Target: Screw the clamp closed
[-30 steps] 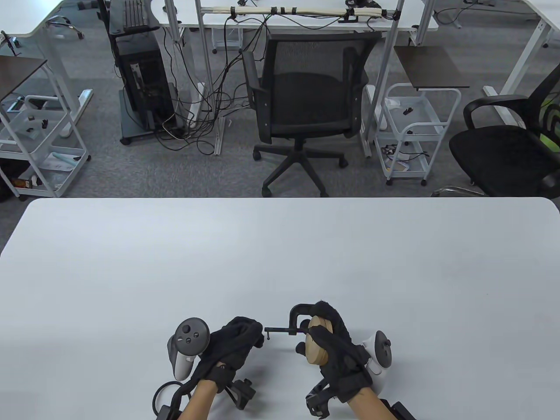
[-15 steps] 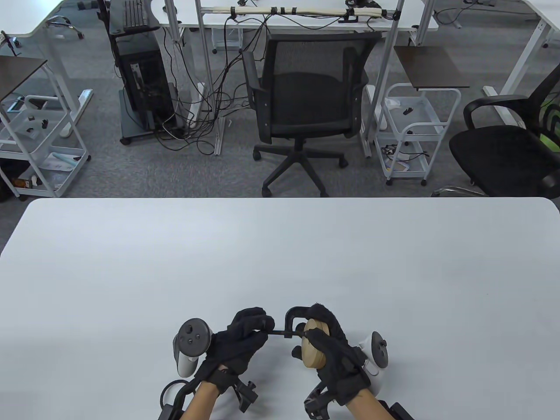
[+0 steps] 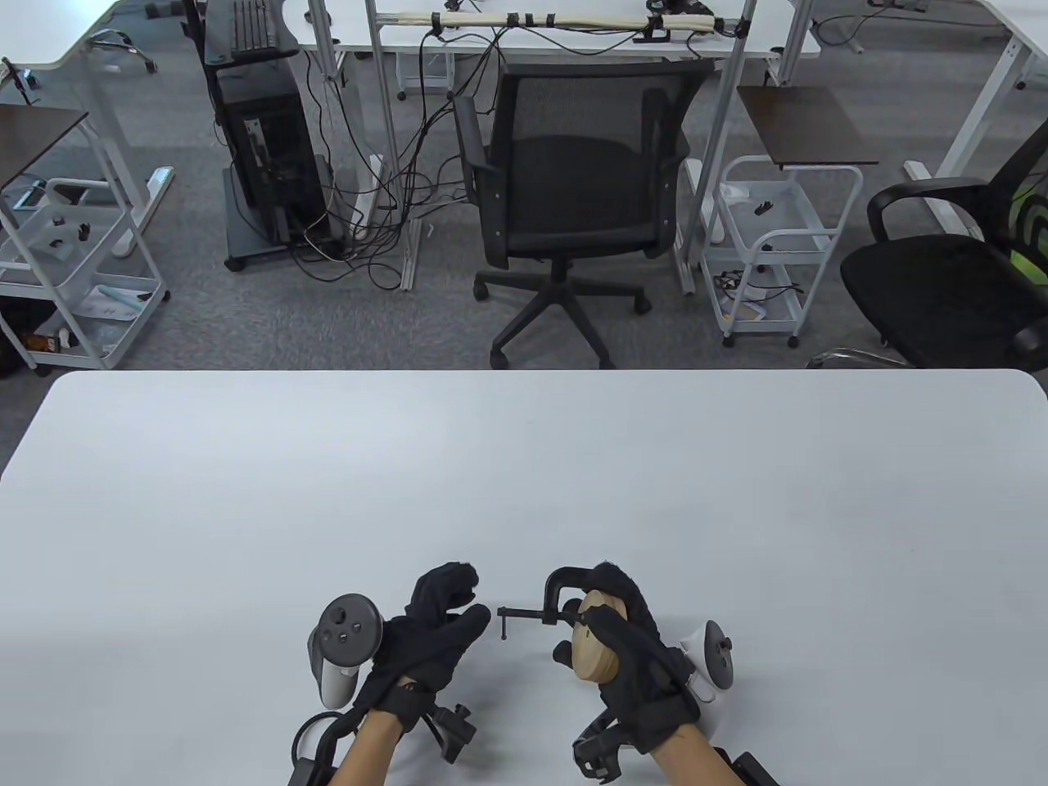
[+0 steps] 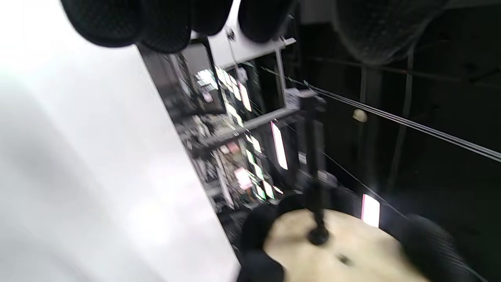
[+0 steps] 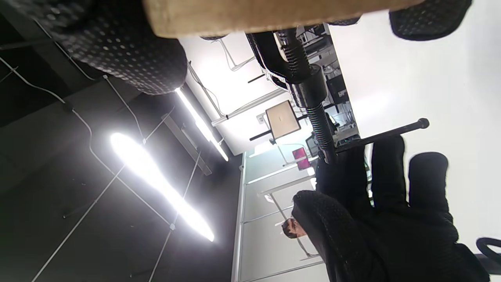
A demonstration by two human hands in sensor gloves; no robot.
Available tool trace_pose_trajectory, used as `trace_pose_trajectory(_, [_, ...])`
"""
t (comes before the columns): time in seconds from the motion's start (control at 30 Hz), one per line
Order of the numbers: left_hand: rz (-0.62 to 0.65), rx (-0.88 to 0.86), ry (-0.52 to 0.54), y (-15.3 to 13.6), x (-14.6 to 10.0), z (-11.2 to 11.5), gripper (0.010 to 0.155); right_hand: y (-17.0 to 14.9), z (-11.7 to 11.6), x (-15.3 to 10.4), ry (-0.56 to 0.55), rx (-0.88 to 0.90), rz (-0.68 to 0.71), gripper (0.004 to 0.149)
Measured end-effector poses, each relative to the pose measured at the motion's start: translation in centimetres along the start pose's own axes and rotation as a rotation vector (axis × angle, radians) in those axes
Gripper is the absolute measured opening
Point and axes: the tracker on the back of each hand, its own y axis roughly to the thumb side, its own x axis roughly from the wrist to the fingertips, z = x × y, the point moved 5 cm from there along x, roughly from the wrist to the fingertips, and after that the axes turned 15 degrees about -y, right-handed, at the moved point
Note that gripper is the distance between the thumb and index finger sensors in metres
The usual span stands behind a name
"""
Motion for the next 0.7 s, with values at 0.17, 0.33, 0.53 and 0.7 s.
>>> trace_pose_trajectory(0.17, [-0.016, -0.057, -0.074, -0.8, 0.4, 1.0, 0.059, -0.1, 0.0, 0.0, 0.015, -0.001, 0.005, 0.074])
trace_pose_trajectory(0.33, [-0.035, -0.076, -0.149, -1.2, 0.8, 2.2, 0.068, -0.1, -0.4, -0.1, 0.047, -0.026, 0.021, 0.074])
trace_pose_trajectory(0.53, [0.03, -0.144, -0.197, -0.6, 1.0, 2.5, 0.062, -0.5, -0.5, -0.1, 0.051, -0.034, 0.009, 0.074])
trace_pose_trajectory(0.7, [0.12, -0.031, -0.148, 1.0, 0.8, 2.0, 0.046, -0.8, -0.7, -0.2, 0.059, -0.036, -0.005, 0.074])
